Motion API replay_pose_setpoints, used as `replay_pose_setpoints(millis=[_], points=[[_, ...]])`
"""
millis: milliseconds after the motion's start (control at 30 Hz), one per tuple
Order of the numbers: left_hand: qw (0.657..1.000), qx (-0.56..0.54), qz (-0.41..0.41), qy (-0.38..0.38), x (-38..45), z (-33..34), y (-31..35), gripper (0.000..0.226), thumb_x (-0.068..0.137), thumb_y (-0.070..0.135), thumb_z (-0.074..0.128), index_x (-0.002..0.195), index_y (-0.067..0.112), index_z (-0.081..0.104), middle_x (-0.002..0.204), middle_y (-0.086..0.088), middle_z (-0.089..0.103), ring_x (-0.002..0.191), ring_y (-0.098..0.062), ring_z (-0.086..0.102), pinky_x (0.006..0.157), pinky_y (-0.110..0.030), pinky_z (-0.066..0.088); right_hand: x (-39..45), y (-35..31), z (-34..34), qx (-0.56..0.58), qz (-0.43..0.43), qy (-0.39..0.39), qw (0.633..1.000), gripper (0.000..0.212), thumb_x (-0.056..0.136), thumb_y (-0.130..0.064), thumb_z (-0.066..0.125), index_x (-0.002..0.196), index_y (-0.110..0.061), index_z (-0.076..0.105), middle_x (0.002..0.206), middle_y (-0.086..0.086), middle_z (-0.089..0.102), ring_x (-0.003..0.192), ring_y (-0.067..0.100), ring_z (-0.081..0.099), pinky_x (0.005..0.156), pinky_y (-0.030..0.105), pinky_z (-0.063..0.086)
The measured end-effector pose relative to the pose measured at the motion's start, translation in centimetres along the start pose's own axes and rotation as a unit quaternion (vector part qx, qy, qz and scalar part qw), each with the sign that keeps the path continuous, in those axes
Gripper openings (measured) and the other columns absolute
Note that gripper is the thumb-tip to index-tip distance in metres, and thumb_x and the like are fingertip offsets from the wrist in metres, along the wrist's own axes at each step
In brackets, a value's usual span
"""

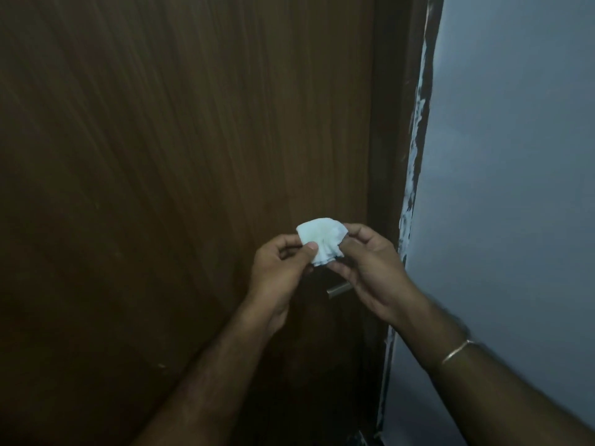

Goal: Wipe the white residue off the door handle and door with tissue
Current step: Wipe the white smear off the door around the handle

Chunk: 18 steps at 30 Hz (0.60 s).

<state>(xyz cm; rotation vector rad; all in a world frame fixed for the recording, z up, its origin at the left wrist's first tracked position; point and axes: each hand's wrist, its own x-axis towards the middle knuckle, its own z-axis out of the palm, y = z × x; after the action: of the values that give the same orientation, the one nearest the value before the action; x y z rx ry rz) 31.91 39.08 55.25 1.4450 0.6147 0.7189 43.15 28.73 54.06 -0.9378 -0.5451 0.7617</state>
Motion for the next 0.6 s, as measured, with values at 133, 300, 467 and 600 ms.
replay_pose_setpoints(millis=[133,300,467,600], points=[[1.0,-0.021,-0.01,-0.003,-0.9,0.1,-0.1,0.012,0.088,0.013,0.07,0.1,0.011,0.07,0.09,-0.006,0.076,0.079,-0.016,0.072,0.064,-0.025,0.055,-1.7,-0.3,-0.8,-0.078,-0.026,-0.029,0.996,0.026,0.094,-0.031,0.062,0.117,-0.021,0.067,0.115,-0.002,0.072,0.107,0.018,0.07,0.082,0.031,0.059],[0.994,-0.072,-0.034,-0.069,-1.4,-0.7,-0.3,0.027,0.081,0.021,0.073,0.107,0.012,0.069,0.097,-0.007,0.076,0.084,-0.016,0.074,0.063,-0.024,0.054,-2.9,0.7,-1.2,-0.188,-0.086,0.086,0.975,0.03,0.086,-0.018,0.074,0.112,-0.026,0.06,0.094,-0.008,0.076,0.084,0.019,0.075,0.066,0.031,0.062],[0.974,-0.171,-0.098,-0.114,-1.0,-1.5,0.1,0.025,0.084,0.015,0.068,0.107,0.006,0.069,0.102,-0.009,0.076,0.092,-0.018,0.074,0.068,-0.024,0.057,-3.7,1.7,-0.7,-0.456,-0.249,0.203,0.83,0.02,0.085,-0.017,0.073,0.09,-0.029,0.059,0.104,-0.013,0.062,0.097,0.001,0.061,0.074,0.008,0.05],[0.969,-0.171,-0.101,-0.147,-1.0,-1.8,-0.1,0.037,0.075,0.019,0.071,0.109,0.005,0.068,0.103,-0.012,0.075,0.097,-0.023,0.073,0.077,-0.031,0.058,-4.7,2.2,0.6,-0.519,-0.334,0.13,0.776,0.019,0.086,-0.027,0.071,0.105,-0.025,0.067,0.114,-0.015,0.059,0.107,-0.004,0.055,0.082,0.003,0.045]])
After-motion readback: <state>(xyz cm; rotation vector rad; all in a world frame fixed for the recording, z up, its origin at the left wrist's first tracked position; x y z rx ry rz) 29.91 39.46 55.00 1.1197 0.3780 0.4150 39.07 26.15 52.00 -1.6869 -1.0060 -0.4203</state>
